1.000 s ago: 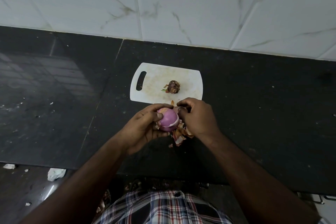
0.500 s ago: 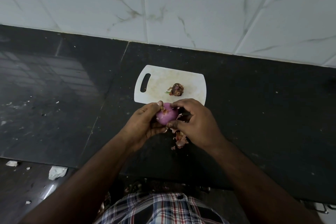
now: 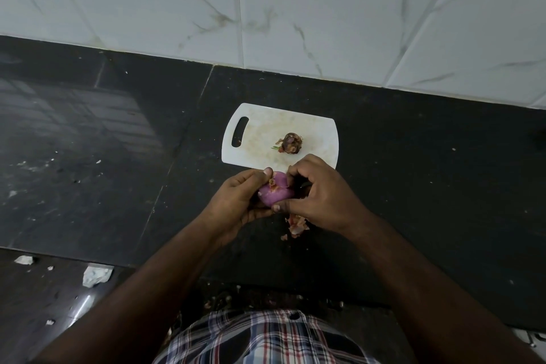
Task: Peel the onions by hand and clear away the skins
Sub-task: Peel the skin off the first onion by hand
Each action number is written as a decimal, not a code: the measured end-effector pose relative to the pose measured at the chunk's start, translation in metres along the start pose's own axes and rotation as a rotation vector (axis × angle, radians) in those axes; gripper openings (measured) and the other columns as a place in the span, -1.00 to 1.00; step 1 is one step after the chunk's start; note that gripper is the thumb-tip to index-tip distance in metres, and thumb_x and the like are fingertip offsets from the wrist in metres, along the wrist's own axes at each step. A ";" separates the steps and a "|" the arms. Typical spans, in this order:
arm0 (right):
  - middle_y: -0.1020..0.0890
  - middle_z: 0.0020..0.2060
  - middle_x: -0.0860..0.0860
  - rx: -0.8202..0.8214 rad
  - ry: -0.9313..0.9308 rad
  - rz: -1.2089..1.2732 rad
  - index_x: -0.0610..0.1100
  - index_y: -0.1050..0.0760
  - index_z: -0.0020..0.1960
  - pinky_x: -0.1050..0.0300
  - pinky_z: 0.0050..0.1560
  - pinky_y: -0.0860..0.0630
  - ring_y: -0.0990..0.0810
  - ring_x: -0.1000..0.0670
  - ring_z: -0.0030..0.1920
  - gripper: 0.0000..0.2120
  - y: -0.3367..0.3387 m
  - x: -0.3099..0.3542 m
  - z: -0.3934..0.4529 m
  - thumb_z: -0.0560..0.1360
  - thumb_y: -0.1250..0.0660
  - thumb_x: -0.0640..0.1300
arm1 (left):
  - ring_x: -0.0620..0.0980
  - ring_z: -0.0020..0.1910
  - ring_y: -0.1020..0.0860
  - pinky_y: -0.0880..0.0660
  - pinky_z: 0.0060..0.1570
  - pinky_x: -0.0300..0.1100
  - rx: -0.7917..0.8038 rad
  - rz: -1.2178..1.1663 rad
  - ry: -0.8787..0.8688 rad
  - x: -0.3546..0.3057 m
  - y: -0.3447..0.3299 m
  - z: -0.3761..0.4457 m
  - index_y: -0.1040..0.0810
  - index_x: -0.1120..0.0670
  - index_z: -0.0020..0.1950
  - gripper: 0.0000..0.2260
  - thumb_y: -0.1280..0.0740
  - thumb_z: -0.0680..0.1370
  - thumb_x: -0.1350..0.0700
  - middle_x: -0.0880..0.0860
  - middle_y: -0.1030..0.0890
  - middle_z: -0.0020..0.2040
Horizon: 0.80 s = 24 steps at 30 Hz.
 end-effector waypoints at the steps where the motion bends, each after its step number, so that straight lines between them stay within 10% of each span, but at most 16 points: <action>1: -0.51 -0.07 0.06 -0.006 -0.001 0.001 -0.05 -0.53 -0.05 0.00 -0.07 -0.56 -0.53 0.06 -0.08 -0.60 0.001 -0.001 0.000 0.25 -0.64 -0.01 | 0.07 -0.16 -0.65 -0.64 -0.07 -0.07 -0.004 -0.009 0.008 0.001 0.000 0.000 -0.62 0.21 0.20 -0.58 -0.37 0.52 -0.09 0.25 -0.67 0.03; 7: -0.53 0.10 0.11 -0.094 0.038 0.088 -0.03 -0.57 0.19 0.27 0.12 -0.55 -0.54 0.17 0.14 -0.58 0.003 0.007 -0.005 0.37 -0.58 -0.07 | 0.05 -0.17 -0.69 -0.66 -0.16 -0.12 -0.032 -0.126 0.059 -0.003 -0.003 0.001 -0.55 0.21 0.21 -0.72 -0.33 0.63 0.03 0.22 -0.69 0.00; 15: -0.60 -0.05 0.08 -0.329 -0.018 0.017 -0.09 -0.65 -0.05 0.49 -0.09 -0.43 -0.56 0.20 -0.05 -0.93 0.011 0.007 -0.008 0.47 -0.49 -0.16 | 0.15 -0.02 -0.69 -0.66 0.04 0.02 -0.015 -0.119 0.021 -0.009 -0.008 0.000 -0.60 0.11 0.24 -0.78 -0.31 0.63 0.10 0.18 -0.68 0.12; 24: -0.58 -0.09 0.05 -0.347 -0.062 0.119 -0.12 -0.57 -0.03 0.09 0.00 -0.57 -0.58 0.11 -0.02 -0.98 0.013 -0.007 -0.008 0.54 -0.38 -0.17 | 0.17 0.00 -0.69 -0.68 -0.08 -0.05 -0.021 -0.174 -0.011 -0.016 -0.007 -0.002 -0.57 0.14 0.28 -0.76 -0.29 0.64 0.13 0.18 -0.65 0.16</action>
Point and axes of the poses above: each hand's wrist, its own z-axis towards the middle knuckle, its own y-axis out of the back of the hand, x = y × z, the point moved 9 cm from there along z, towards the middle knuckle
